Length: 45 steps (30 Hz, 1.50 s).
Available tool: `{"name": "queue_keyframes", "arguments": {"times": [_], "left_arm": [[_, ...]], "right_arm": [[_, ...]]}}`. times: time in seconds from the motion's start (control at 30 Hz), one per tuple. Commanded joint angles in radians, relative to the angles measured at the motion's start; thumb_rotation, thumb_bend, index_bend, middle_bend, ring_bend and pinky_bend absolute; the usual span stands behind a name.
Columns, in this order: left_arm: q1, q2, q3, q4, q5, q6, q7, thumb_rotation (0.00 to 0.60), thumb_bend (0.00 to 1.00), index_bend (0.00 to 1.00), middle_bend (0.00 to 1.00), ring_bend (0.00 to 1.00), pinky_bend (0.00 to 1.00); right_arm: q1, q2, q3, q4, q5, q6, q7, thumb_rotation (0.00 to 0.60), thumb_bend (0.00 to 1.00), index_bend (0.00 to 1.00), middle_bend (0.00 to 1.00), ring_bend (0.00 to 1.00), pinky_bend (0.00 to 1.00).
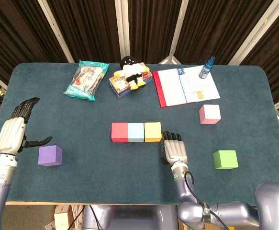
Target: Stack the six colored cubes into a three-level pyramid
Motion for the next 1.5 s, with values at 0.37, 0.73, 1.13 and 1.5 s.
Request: {"name": "queue_keyframes", "arguments": {"times": [0.37,0.73,1.13,1.5], "left_arm": [[0.000,-0.001,0.001,0.000,0.001,-0.002,0.000,0.600,0.05,0.00,0.04,0.00,0.00],[0.000,-0.001,0.003,-0.002,0.004,-0.001,0.003,0.600,0.05,0.00,0.04,0.00,0.00],[0.000,-0.001,0.003,-0.002,0.003,-0.001,0.002,0.600,0.05,0.00,0.04,0.00,0.00],[0.001,0.000,0.004,-0.003,0.005,-0.002,-0.001,0.600,0.05,0.00,0.04,0.00,0.00]], "right_arm": [[-0.006,-0.003,0.003,0.014,-0.002,0.001,0.006,0.600,0.34,0.00,0.04,0.00,0.00],[-0.011,-0.006,0.001,0.020,0.007,-0.012,0.008,0.600,0.34,0.00,0.04,0.00,0.00],[-0.013,-0.013,0.000,0.023,-0.008,-0.030,0.023,0.600,0.34,0.00,0.04,0.00,0.00],[-0.013,-0.018,-0.002,0.016,-0.017,-0.032,0.026,0.600,0.34,0.00,0.04,0.00,0.00]]}}
